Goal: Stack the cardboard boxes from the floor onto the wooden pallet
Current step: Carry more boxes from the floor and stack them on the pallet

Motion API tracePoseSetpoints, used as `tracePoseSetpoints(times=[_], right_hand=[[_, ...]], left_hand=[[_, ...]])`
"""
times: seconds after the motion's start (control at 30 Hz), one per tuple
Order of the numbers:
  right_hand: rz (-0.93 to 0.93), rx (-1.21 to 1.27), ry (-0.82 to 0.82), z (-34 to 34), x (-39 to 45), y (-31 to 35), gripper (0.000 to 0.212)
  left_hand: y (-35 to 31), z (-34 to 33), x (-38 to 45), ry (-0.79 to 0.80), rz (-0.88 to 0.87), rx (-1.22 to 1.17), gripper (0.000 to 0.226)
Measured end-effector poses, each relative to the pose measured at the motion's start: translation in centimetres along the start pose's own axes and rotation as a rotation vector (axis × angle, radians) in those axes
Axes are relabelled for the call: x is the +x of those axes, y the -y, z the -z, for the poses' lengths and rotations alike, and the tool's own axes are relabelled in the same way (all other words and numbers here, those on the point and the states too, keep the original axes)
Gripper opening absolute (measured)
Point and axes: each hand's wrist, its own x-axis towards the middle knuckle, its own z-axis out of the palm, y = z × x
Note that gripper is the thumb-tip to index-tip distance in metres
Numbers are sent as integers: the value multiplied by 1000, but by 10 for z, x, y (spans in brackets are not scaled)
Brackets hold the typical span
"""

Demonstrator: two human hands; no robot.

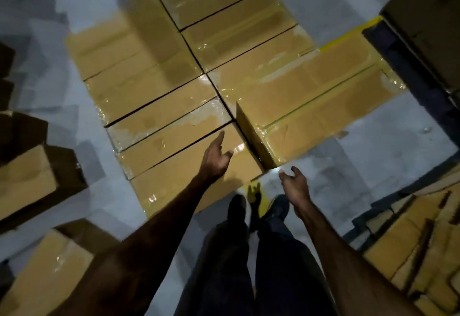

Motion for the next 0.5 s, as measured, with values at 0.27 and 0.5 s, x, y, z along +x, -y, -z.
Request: tracePoseSetpoints(times=[0.27,0.5], right_hand=[[154,-182,86,16,-151,35,61],[243,-167,65,30,-189,31,57]], left_hand=[[-7,32,-157,-98,16,-216,69],[-15,44,-208,-144,38,-272,67]])
